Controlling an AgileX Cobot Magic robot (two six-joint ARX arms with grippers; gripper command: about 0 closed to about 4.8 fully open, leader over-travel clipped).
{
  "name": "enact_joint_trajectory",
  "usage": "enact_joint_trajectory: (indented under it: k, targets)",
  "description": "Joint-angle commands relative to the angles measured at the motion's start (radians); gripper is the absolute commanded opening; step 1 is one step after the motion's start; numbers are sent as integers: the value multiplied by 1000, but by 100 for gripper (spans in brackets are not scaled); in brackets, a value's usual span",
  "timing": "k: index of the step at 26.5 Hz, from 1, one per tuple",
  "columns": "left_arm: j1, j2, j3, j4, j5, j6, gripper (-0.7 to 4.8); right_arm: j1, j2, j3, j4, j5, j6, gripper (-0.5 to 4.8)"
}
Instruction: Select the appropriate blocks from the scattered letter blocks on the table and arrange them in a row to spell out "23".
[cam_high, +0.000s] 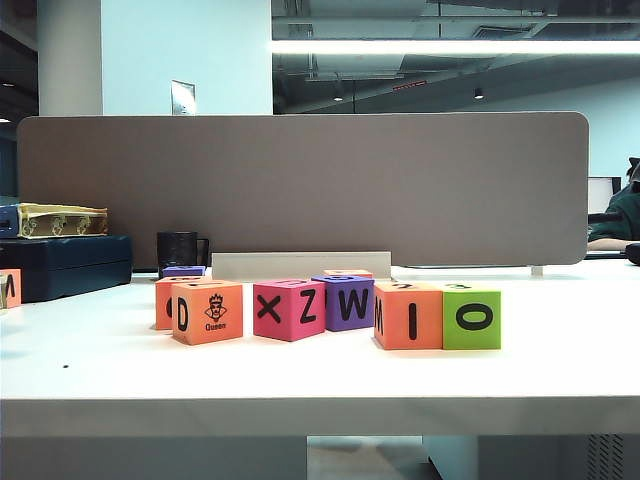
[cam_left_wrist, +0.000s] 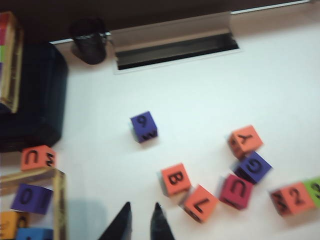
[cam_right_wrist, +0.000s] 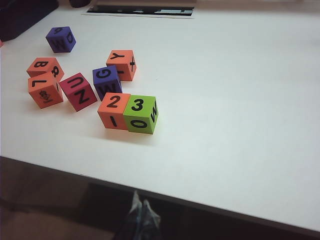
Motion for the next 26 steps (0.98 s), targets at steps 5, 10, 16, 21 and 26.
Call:
enact_joint_trajectory:
  k: [5,10,16,21,26]
  targets:
    - [22,2,-33,151,-142,6,49,0,2,3,8,1,-3,-1]
    - [32,-108,-238,401,-141,35,49,0,2,3,8,1,-3,-1]
    - [32,-319,-685,804,-141,106,49,0,1,3,8,1,-3,-1]
    - [34,-499,-1046,1039,-141,129,49,0,1,3,8,1,-3,-1]
    - [128,-710,-1437,1170,-52,72,49,0,0,3,8,1,-3,-1]
